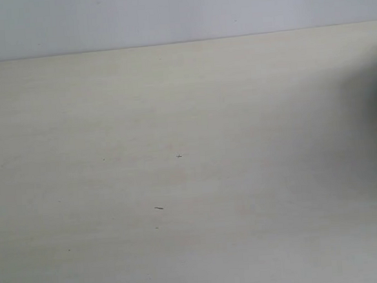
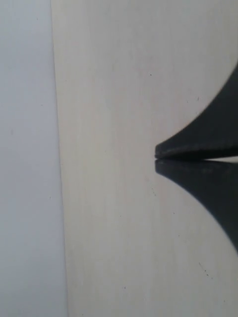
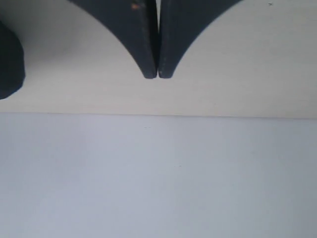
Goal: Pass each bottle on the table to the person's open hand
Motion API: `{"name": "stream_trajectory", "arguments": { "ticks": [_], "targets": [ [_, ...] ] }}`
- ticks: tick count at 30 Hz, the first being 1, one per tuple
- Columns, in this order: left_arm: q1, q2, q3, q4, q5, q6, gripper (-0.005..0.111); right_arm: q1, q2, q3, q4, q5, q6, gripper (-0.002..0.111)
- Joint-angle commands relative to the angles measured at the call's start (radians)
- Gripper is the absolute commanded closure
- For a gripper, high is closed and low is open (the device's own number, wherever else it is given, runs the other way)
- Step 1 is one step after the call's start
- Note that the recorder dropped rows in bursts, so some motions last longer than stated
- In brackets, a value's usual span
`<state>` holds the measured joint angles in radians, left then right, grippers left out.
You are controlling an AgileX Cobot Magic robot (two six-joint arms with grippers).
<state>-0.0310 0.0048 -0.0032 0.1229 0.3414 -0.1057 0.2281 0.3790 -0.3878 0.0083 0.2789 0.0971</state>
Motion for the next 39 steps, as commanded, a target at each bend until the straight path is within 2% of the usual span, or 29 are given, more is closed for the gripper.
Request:
{"name": "stream_trajectory", "arguments": {
  "ticks": [1, 14, 39],
  "targets": [
    [-0.001, -0.005, 0.003, 0.003, -0.007, -0.003, 0.104, -0.065, -0.117, 0.148, -0.008, -0.097, -0.009, 0.108],
    [-0.001, -0.005, 0.003, 0.003, -0.007, -0.003, 0.104, -0.138, -0.379, 0.388, -0.02, -0.178, -0.052, 0.108],
    [-0.001, -0.005, 0.003, 0.003, -0.007, -0.006, 0.104, -0.138, -0.379, 0.388, -0.015, -0.161, -0.067, 0.108]
  ]
}}
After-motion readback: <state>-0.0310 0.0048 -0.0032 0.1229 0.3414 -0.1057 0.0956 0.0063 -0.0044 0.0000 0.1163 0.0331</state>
